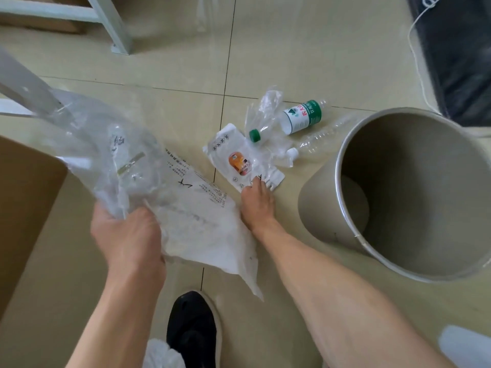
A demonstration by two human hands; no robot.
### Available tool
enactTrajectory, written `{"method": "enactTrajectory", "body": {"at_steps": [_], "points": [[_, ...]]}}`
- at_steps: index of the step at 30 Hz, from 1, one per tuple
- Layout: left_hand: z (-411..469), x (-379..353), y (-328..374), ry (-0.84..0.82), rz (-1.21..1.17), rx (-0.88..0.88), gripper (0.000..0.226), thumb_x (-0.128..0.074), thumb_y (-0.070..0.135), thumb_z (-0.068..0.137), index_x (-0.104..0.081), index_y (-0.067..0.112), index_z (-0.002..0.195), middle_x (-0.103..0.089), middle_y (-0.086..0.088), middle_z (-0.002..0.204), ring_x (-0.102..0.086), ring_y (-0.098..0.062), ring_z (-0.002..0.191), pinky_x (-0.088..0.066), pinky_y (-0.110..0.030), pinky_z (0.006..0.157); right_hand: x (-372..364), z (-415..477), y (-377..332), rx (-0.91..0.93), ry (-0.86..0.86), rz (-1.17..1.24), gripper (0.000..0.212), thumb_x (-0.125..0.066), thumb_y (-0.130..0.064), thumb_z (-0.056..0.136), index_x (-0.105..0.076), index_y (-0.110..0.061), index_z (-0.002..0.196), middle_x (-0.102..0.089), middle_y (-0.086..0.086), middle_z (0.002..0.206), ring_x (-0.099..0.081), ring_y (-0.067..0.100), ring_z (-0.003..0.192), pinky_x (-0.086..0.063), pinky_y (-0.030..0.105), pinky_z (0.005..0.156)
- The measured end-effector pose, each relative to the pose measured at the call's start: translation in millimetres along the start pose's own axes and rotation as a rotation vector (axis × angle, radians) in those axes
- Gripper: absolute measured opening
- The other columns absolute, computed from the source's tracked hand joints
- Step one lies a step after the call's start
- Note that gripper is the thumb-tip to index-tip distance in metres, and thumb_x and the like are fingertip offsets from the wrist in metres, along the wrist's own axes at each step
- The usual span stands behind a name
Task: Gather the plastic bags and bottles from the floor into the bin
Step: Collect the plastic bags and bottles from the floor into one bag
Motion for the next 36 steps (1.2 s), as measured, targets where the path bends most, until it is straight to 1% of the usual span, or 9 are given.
{"method": "enactTrajectory", "body": {"at_steps": [10, 14, 16, 20, 24, 27, 30, 32, 36], "points": [[17, 4, -1, -0.005, 0.041, -0.051, 0.058, -0.041, -0.008, 0.087, -0.066, 0.022, 0.131, -0.072, 0.010, 0.095, -0.074, -0.025, 0.101, -0.060, -0.051, 0.090, 23, 4, 21, -0.189, 0.203, 0.345, 0.019, -0.051, -0.004, 0.088, -0.068, 0.005, 0.089, -0.069, 0.022, 0.096, -0.063, 0.037, 0.096, -0.049, 0.038, 0.075], [15, -2, 1, -0.043, -0.002, -0.043, 0.051, -0.045, -0.002, 0.091, -0.063, 0.021, 0.132, -0.071, 0.011, 0.092, -0.073, -0.010, 0.082, -0.062, -0.035, 0.081, 80, -21, 15, -0.285, 0.335, 0.814, 0.015, -0.065, -0.008, 0.074, -0.068, 0.004, 0.065, -0.076, 0.017, 0.094, -0.070, 0.023, 0.089, -0.042, 0.006, 0.063], [14, -5, 1, -0.060, -0.042, -0.030, 0.054, -0.042, -0.006, 0.090, -0.063, 0.019, 0.133, -0.069, 0.011, 0.089, -0.069, -0.008, 0.075, -0.061, -0.029, 0.074, 115, -44, -2, -0.237, 0.333, 1.009, 0.013, -0.070, -0.011, 0.070, -0.068, -0.002, 0.060, -0.077, 0.008, 0.105, -0.071, 0.010, 0.100, -0.043, 0.007, 0.069], [7, -17, 14, -0.131, -0.052, -0.031, 0.057, -0.035, -0.017, 0.084, -0.062, 0.024, 0.114, -0.066, 0.004, 0.085, -0.065, -0.017, 0.069, -0.055, -0.024, 0.059, 148, -86, -63, 0.028, 0.066, 1.124, 0.006, -0.071, -0.007, 0.073, -0.068, -0.003, 0.075, -0.078, 0.004, 0.089, -0.071, 0.003, 0.077, -0.050, 0.017, 0.063], [1, -26, 23, -0.218, -0.232, 0.104, 0.048, -0.051, 0.005, 0.081, -0.064, 0.019, 0.125, -0.074, 0.000, 0.110, -0.072, -0.019, 0.092, -0.058, -0.040, 0.077, 132, -110, -111, 0.216, -0.305, 1.075, 0.059, -0.054, -0.013, 0.074, -0.061, -0.030, 0.129, -0.073, -0.006, 0.108, -0.069, 0.018, 0.099, -0.054, 0.030, 0.086], [-6, -27, 24, -0.323, -0.281, 0.144, 0.069, -0.060, 0.063, 0.086, -0.063, 0.018, 0.137, -0.070, -0.007, 0.130, -0.068, -0.026, 0.116, -0.057, -0.049, 0.094, 129, -111, -114, 0.187, -0.341, 0.973, 0.062, -0.046, -0.029, 0.069, -0.063, -0.035, 0.128, -0.059, -0.008, 0.108, -0.060, 0.020, 0.099, -0.049, 0.037, 0.094], [1, -17, 16, -0.188, -0.051, 0.005, 0.054, -0.074, 0.044, 0.080, -0.069, 0.013, 0.124, -0.071, -0.004, 0.104, -0.071, -0.025, 0.095, -0.058, -0.025, 0.075, 123, -113, -115, 0.216, -0.488, 0.933, 0.058, -0.040, -0.006, 0.072, -0.069, -0.019, 0.121, -0.058, 0.002, 0.110, -0.060, 0.025, 0.101, -0.048, 0.030, 0.080], [4, -6, 3, -0.037, -0.023, 0.027, 0.038, -0.067, 0.033, 0.092, -0.067, 0.013, 0.124, -0.071, -0.003, 0.105, -0.071, -0.027, 0.098, -0.056, -0.028, 0.080, 117, -102, -106, 0.177, -0.575, 0.968, 0.061, -0.032, 0.016, 0.075, -0.071, -0.009, 0.115, -0.067, 0.006, 0.100, -0.062, 0.018, 0.083, -0.046, 0.022, 0.064], [7, -12, -11, 0.025, -0.049, 0.059, 0.021, -0.064, 0.033, 0.093, -0.068, 0.026, 0.113, -0.074, 0.005, 0.102, -0.073, -0.024, 0.101, -0.057, -0.036, 0.096, 112, -21, -29, -0.175, -0.063, 0.963, 0.040, -0.039, 0.011, 0.076, -0.073, -0.009, 0.082, -0.072, 0.003, 0.081, -0.065, 0.020, 0.077, -0.047, 0.026, 0.067]]}}
Point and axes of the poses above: each hand's wrist, its own z-axis towards the middle knuckle, its own x-axis out of the back of the hand, y = z × x, the point moved 8 cm from there along z, towards the middle knuckle
